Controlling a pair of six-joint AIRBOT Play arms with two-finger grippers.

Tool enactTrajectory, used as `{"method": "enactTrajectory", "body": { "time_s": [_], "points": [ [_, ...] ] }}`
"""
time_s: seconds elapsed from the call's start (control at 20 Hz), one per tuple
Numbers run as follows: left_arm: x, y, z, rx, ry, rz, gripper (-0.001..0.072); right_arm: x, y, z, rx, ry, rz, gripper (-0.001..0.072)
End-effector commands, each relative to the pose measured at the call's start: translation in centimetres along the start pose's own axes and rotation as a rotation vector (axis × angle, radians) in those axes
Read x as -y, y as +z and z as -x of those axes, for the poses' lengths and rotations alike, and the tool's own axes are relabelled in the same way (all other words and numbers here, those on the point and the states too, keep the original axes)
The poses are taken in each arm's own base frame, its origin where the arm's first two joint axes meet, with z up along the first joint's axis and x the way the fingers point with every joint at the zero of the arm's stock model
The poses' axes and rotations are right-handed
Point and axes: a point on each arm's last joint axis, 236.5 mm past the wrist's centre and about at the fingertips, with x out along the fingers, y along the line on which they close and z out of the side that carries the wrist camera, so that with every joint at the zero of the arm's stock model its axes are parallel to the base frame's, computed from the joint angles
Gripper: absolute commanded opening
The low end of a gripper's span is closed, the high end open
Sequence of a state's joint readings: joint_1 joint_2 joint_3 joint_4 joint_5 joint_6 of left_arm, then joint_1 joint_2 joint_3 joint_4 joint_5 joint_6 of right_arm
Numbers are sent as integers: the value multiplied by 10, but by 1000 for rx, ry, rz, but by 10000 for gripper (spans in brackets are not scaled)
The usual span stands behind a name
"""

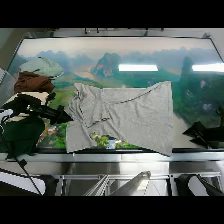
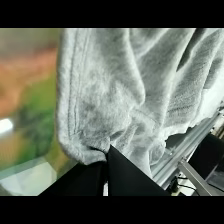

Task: Fold the shirts.

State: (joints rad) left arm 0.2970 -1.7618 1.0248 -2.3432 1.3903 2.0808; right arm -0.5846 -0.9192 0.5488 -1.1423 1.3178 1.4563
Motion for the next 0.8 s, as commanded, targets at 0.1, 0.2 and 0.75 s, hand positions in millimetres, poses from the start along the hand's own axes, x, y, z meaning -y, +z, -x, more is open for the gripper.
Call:
{"method": "enactTrajectory", "body": {
  "time_s": [0.1, 0.2, 0.75],
  "points": [
    [2, -7, 10, -14, -49, 19, 16, 10, -28, -46, -95, 41, -58, 517],
    [3, -7, 10, -16, -50, 18, 16, -2, -38, -63, -146, 130, -59, 432],
    [3, -7, 10, -17, -53, 18, 15, -68, -32, -80, -206, 530, -49, 133]
  ]
}}
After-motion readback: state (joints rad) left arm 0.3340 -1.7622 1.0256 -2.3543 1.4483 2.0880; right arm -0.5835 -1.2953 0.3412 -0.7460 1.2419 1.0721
